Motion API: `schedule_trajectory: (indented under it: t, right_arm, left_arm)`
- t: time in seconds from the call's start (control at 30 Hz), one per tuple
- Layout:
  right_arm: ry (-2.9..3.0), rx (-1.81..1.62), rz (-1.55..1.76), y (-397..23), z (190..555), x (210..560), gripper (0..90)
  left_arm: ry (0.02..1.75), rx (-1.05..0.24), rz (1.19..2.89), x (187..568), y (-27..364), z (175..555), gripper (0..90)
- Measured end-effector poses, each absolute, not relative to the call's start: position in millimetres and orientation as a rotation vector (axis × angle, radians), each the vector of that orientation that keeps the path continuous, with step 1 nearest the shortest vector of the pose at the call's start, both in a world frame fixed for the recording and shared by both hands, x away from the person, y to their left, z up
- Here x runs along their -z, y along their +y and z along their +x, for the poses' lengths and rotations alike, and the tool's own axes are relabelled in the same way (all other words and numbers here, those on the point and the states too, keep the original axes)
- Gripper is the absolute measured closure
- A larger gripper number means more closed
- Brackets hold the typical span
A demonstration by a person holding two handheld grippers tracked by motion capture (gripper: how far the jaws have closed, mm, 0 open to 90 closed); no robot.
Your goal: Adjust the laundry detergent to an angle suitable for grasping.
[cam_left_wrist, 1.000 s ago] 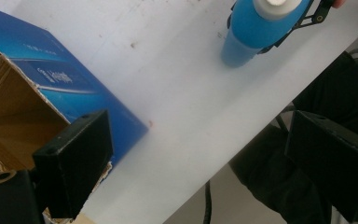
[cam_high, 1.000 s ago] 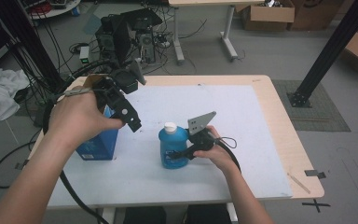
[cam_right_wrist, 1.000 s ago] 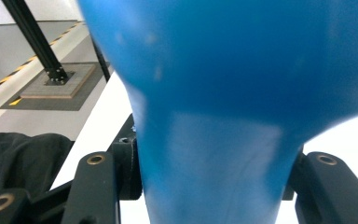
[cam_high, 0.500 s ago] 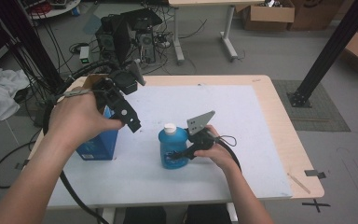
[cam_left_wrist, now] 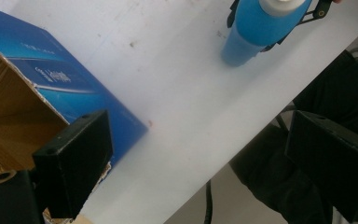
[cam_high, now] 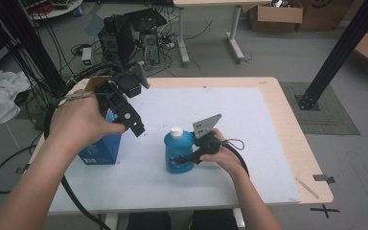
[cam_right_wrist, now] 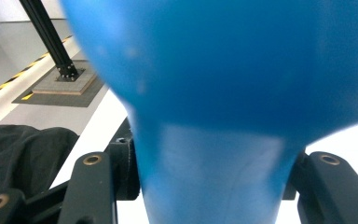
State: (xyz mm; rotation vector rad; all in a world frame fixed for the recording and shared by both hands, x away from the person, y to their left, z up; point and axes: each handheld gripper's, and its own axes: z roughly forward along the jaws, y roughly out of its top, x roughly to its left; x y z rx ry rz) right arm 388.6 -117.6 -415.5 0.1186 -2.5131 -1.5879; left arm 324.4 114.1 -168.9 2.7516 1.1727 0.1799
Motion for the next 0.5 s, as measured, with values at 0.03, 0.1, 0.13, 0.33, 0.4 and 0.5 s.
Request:
schedule_trajectory:
  t: [0.03,0.1,0.13,0.33,0.4,0.5]
  right_arm:
    - [-2.509,1.588,0.118,-117.4,388.4,415.8,42.0]
    - [-2.512,1.581,0.106,-117.4,388.1,416.7,36.8]
    - [-2.511,1.574,0.103,-117.0,388.1,417.5,34.1]
    - [-2.512,1.573,0.061,-117.9,387.2,418.3,26.4]
    - [-2.515,1.578,0.056,-120.0,386.9,417.0,25.8]
    - [-2.526,1.598,0.028,-127.5,386.8,413.2,23.0]
  left_arm:
    - [1.174,-0.18,2.752,169.0,114.1,324.4,8.2]
    - [1.173,-0.18,2.752,168.8,113.8,324.3,8.2]
    - [1.172,-0.179,2.754,168.6,113.6,324.4,8.2]
    - [1.163,-0.177,2.759,168.6,112.1,324.3,8.2]
    - [1.161,-0.178,2.759,168.3,112.3,324.5,8.2]
    - [1.158,-0.178,2.759,167.9,112.0,324.5,8.2]
